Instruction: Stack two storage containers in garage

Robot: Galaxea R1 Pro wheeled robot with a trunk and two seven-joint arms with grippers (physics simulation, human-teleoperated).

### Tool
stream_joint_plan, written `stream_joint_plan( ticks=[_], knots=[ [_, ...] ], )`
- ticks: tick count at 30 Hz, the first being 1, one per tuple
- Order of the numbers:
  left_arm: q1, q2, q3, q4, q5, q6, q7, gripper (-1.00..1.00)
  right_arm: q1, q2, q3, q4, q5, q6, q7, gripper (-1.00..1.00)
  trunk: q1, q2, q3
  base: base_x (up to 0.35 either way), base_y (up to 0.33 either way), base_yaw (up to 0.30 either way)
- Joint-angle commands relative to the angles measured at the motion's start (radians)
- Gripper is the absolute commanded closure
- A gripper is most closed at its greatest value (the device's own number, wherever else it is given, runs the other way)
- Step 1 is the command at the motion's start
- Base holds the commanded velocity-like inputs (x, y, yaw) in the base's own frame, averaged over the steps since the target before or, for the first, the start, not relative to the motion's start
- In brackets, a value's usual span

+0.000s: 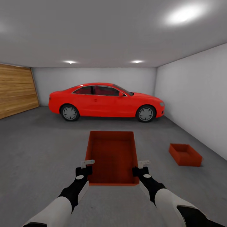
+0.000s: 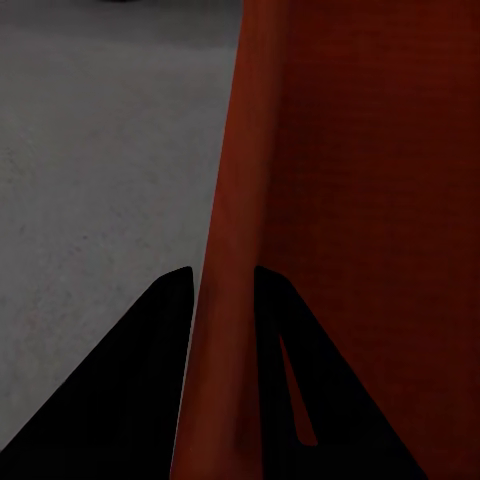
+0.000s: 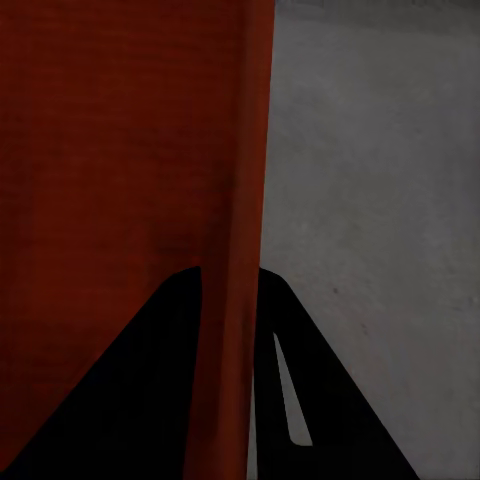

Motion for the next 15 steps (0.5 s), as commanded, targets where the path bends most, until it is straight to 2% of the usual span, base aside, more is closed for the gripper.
stream_joint_plan(
  ticks=[1, 15],
  knots=[
    [0.0, 0.04, -0.002, 0.002, 0.004, -0.001, 0.013, 1.0, -0.002, -0.002, -0.049, -0.002, 0.015, -0.004, -0.004, 1.0, 0.001, -0.002, -0.002, 0.322, 0.0, 0.0],
    [0.0, 0.04, -0.002, 0.002, 0.004, 0.003, 0.013, 1.0, -0.002, -0.002, -0.049, -0.002, 0.016, -0.004, -0.004, 1.0, 0.001, -0.002, -0.002, 0.322, 0.072, 0.0]
  ],
)
